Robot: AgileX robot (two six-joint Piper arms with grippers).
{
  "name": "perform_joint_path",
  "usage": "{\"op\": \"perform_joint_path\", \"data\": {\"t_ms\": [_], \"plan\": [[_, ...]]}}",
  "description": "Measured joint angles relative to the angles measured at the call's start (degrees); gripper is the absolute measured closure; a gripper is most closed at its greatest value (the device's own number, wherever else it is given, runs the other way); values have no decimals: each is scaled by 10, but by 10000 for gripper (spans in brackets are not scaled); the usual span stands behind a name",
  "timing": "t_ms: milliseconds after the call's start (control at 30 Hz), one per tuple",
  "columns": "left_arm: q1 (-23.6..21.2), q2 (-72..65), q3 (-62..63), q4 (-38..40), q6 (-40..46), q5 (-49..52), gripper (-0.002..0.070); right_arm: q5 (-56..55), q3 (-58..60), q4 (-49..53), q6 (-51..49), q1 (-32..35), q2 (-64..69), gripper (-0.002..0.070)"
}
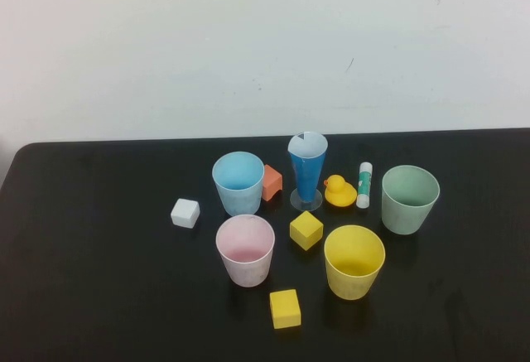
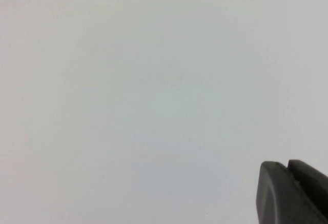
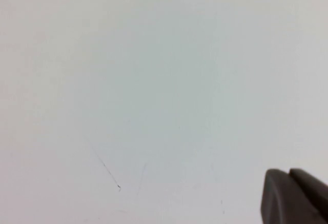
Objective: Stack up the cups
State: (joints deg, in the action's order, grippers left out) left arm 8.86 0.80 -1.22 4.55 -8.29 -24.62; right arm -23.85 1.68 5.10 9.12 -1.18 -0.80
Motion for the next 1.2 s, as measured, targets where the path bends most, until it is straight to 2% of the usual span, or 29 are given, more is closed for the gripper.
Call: {"op": "perform_joint_path", "data": {"t_ms": [100,167,333,533,633,800,1000,1100,1200], "plan": [[0,0,3,-5,-5,28,677,20,-8,-17,0,0,0,678],[0,0,34,-24,-5,125,677,68,-33,-27,0,0,0,679],[-3,-26,159,-45,-9,350,677,274,-134,-32,20,0,1,679],[-3,-163,279,-45,-12,479,677,507,-228,-33,81,0,80,678],[-3,-258,319,-23,14,534,677,578,-240,-39,100,0,136,679],[-3,-430,371,91,141,585,677,607,-240,-42,133,0,217,679],[-2,-624,444,258,342,614,677,594,-235,-46,161,0,253,679],[20,-703,483,269,382,595,677,576,-224,-57,164,0,254,679],[61,-768,520,242,395,563,677,569,-218,-61,168,0,254,679]]}}
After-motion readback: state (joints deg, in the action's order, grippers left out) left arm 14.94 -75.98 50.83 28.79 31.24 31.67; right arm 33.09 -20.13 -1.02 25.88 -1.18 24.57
